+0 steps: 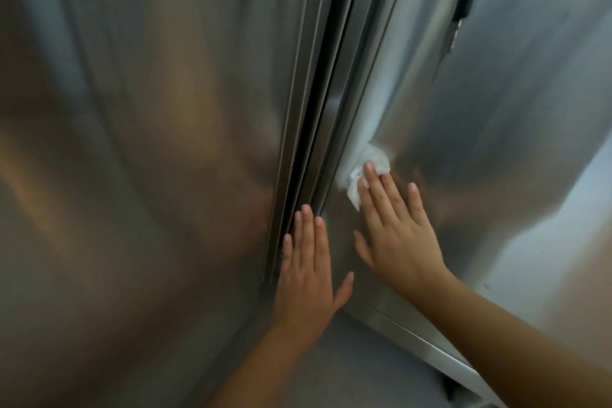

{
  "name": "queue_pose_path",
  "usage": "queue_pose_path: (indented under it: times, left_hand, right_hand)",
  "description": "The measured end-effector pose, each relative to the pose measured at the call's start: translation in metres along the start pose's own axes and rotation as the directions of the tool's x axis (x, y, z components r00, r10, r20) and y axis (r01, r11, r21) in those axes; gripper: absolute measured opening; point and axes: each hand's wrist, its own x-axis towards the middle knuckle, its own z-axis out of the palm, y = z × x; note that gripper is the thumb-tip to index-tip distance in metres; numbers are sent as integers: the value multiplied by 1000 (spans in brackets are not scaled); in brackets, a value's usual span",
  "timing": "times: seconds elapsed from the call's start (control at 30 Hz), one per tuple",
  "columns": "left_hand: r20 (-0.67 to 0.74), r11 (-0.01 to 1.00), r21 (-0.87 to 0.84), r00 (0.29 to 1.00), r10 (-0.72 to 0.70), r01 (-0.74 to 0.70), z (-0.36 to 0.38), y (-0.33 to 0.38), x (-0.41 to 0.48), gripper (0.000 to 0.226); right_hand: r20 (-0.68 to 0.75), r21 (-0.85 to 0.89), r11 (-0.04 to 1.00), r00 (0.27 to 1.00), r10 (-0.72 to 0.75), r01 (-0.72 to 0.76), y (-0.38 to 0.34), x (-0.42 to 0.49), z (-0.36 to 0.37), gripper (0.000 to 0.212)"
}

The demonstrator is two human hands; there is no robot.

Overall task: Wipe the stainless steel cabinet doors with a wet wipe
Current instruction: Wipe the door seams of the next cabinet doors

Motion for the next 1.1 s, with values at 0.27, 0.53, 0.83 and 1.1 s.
queue_pose_path:
  times: [0.27, 0.53, 0.83, 1.1]
  left_hand:
    - [-68, 977, -96, 980, 186, -192, 4, 48, 19, 72]
    - [-56, 924, -235, 953, 296, -301, 3, 106, 20, 64]
    - [27, 836, -254, 861, 509, -486, -10, 157, 10, 58]
    - [-32, 829, -233, 856, 515, -508, -43, 217, 31, 56]
  right_hand:
    - [20, -5, 992, 992, 127, -126, 33, -35, -37, 61]
    - [97, 29, 937, 934, 344, -348, 69, -75, -75, 60]
    - [142, 5, 813, 806, 575, -582, 102, -113, -100, 69]
    - [103, 74, 728, 731, 674, -682, 146, -138, -129, 67]
